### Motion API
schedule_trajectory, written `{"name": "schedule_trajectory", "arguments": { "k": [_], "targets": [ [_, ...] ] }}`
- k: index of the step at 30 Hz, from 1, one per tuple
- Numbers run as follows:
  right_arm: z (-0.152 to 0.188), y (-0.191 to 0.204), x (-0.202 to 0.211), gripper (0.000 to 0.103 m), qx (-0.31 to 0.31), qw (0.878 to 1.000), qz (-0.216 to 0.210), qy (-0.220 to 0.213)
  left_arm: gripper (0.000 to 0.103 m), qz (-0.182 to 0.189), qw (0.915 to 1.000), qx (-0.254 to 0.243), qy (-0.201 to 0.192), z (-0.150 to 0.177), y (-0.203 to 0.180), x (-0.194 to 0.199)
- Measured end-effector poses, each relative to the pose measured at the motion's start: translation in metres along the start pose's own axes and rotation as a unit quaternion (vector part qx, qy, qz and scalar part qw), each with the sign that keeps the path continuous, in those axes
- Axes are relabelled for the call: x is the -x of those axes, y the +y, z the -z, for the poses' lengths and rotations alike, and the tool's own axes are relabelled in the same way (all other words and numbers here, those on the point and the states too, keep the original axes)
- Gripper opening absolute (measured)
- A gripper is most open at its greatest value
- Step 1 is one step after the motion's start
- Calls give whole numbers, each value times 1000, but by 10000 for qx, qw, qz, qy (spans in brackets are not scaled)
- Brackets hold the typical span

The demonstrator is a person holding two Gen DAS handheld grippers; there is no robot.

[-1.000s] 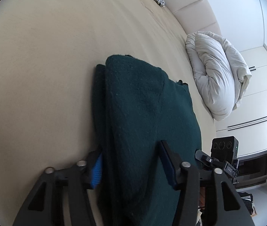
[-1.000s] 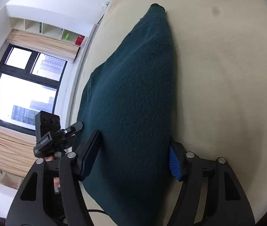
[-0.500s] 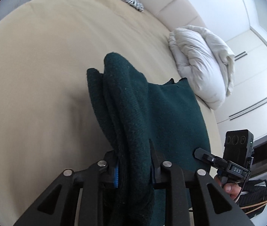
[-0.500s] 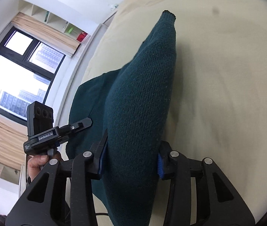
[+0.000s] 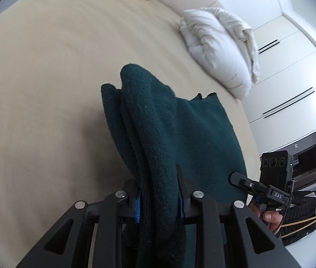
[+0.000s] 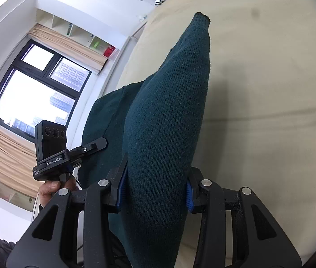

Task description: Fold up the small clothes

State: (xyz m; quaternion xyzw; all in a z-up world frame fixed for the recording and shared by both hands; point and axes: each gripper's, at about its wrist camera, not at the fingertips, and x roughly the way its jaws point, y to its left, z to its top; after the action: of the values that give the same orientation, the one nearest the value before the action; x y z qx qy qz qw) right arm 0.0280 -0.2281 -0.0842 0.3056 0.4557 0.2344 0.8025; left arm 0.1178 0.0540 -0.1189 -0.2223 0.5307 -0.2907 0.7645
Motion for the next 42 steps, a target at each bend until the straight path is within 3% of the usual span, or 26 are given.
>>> {"name": "schedule_trajectory", "arguments": {
  "k": [3, 5, 7, 8, 13, 16, 19, 22, 24, 29, 33, 37, 42],
  "targets": [
    [22, -27, -8, 38, -314, 9993, 127, 168, 28, -213, 9992, 164, 282, 15, 17, -30],
    [33, -48, -20, 39, -574, 9977, 212, 303, 29, 50, 9989, 411, 232, 21, 29, -39],
    [39, -67, -28, 39, -934, 9953, -148, 185, 31, 230, 9980, 566, 139, 23, 35, -38],
    [43, -71, -27, 39, -1005, 9943, -327, 100, 31, 227, 9982, 541, 134, 24, 35, -38],
    [44, -63, -27, 42, -928, 9951, -342, 98, 33, 186, 9982, 559, 94, 26, 30, -34],
    [26, -64, -25, 46, -953, 9953, -183, 26, 33, -113, 9991, 385, -108, 23, 14, -26],
    [39, -64, 0, 46, -864, 9961, 148, -134, 33, -521, 9973, 88, -513, 29, -7, 0],
    [44, -52, 26, 46, -675, 9959, 473, -383, 33, -560, 9928, -256, -1028, 34, -29, 34],
    [49, -33, 39, 46, -473, 9966, 374, -566, 33, -629, 9898, -578, -1144, 38, -46, 39],
    [57, 5, 27, 46, -27, 9985, -294, -469, 33, -776, 9895, -987, -714, 45, -61, -6],
    [61, -21, 8, 44, -264, 9994, -163, -159, 28, -928, 9917, -791, -417, 57, -36, -35],
    [70, -38, 4, 44, -407, 9982, -416, -149, 28, -598, 9954, -583, -463, 57, -22, -33],
    [84, -42, 18, 44, -436, 9988, -199, -135, 28, -598, 9951, -560, -548, 62, -25, -26]
  ]
}}
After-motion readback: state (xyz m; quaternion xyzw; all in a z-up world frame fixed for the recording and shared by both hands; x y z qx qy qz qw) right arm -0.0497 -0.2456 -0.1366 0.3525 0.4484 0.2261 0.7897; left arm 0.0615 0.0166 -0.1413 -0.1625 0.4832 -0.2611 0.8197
